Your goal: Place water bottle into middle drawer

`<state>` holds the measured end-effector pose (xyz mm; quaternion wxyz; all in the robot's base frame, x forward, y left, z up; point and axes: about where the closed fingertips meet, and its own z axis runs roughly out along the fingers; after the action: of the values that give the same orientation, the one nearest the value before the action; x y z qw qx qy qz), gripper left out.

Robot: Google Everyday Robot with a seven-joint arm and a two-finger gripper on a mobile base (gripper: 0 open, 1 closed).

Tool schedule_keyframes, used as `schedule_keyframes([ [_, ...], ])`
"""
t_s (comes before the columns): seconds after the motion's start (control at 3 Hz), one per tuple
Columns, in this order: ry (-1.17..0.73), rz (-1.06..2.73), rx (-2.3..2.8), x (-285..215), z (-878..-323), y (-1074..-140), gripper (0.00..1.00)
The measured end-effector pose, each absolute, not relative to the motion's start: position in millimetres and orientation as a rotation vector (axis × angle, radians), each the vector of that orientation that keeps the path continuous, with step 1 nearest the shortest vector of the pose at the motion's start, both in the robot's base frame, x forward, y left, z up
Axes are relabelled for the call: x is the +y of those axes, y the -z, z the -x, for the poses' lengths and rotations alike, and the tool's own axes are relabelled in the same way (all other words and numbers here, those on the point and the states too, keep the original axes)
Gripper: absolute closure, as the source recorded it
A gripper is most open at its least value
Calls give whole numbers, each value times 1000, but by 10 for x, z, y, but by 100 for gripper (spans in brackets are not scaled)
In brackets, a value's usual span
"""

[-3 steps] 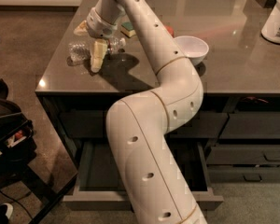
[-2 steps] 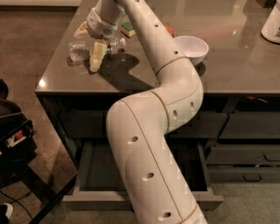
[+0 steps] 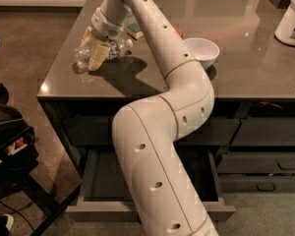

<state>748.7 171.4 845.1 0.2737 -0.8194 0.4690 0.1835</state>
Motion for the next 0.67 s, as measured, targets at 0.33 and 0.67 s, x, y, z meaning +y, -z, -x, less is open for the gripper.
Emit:
schedule_keyframes([
  [0.33,-494,2204,1261,1714,-7487,-8451,83],
  [0.67,-494,2204,1261,1714,-7487,-8451,100],
])
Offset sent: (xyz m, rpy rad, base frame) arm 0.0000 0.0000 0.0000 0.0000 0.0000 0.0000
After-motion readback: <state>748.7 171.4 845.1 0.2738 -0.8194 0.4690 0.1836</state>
